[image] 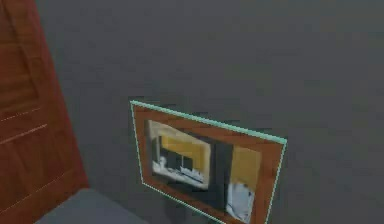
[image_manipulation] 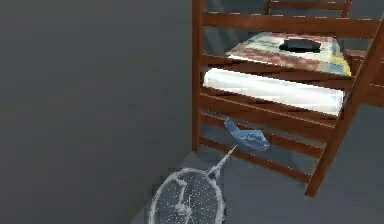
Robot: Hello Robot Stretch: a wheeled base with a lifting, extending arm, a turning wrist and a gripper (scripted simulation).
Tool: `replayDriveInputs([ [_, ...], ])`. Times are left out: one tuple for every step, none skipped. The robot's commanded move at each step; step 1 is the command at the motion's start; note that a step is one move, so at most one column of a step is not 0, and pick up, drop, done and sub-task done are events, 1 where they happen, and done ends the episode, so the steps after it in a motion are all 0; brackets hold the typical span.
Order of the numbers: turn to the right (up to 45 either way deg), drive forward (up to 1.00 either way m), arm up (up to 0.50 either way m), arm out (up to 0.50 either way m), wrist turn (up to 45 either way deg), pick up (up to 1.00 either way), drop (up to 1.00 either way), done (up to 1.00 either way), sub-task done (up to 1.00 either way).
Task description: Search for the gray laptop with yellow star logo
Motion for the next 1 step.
replayDriveInputs([
  [-45.0,0.0,0.0,0.0,0.0,0.0,0.0,0.0,0.0],
])
